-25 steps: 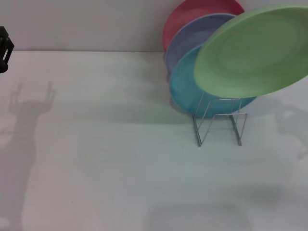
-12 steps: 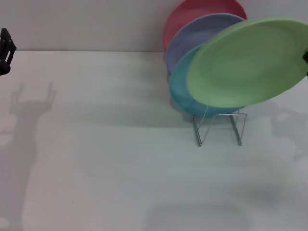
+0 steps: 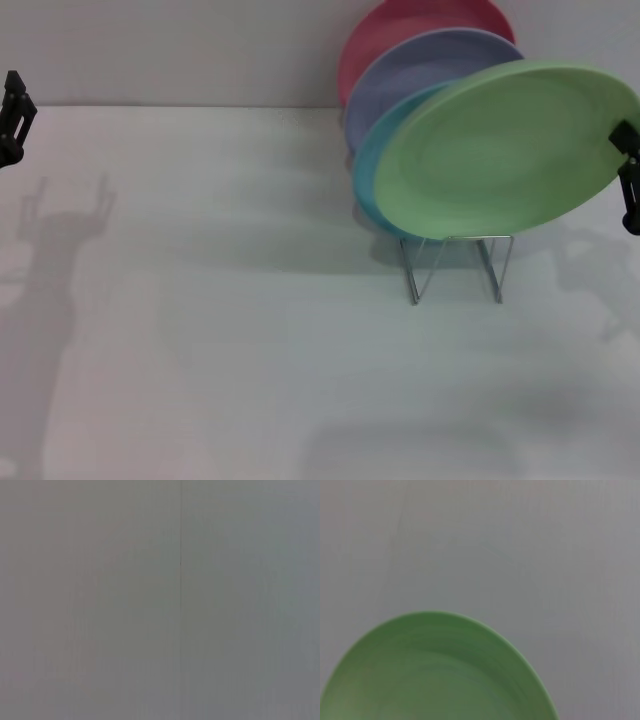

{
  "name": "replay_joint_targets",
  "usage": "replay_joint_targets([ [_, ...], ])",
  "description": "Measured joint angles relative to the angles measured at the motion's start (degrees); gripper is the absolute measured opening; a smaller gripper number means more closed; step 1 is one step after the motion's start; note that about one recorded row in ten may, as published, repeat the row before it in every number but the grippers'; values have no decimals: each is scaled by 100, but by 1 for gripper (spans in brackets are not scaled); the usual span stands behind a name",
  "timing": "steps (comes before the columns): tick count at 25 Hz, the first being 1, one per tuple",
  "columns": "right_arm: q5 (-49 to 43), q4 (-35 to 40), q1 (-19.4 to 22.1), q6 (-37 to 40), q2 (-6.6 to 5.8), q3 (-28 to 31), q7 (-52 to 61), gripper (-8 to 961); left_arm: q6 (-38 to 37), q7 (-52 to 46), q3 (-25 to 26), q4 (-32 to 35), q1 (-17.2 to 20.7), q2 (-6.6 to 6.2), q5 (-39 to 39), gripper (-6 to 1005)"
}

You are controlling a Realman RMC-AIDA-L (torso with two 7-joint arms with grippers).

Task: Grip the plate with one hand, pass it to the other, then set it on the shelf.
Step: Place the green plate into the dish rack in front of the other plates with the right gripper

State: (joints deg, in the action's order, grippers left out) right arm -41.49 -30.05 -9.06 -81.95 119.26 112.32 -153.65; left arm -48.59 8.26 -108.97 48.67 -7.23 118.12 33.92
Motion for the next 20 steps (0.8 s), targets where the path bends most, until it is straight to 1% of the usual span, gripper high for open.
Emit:
replay_joint_targets([
  [10,0,240,-69,18,-3,41,-172,18,7,0,-3,-17,-10,-8,-60,806],
  [20,0,387,-91,73,-8,31,-316,19,80,0,-23,-76,-97,-3,-70,806],
])
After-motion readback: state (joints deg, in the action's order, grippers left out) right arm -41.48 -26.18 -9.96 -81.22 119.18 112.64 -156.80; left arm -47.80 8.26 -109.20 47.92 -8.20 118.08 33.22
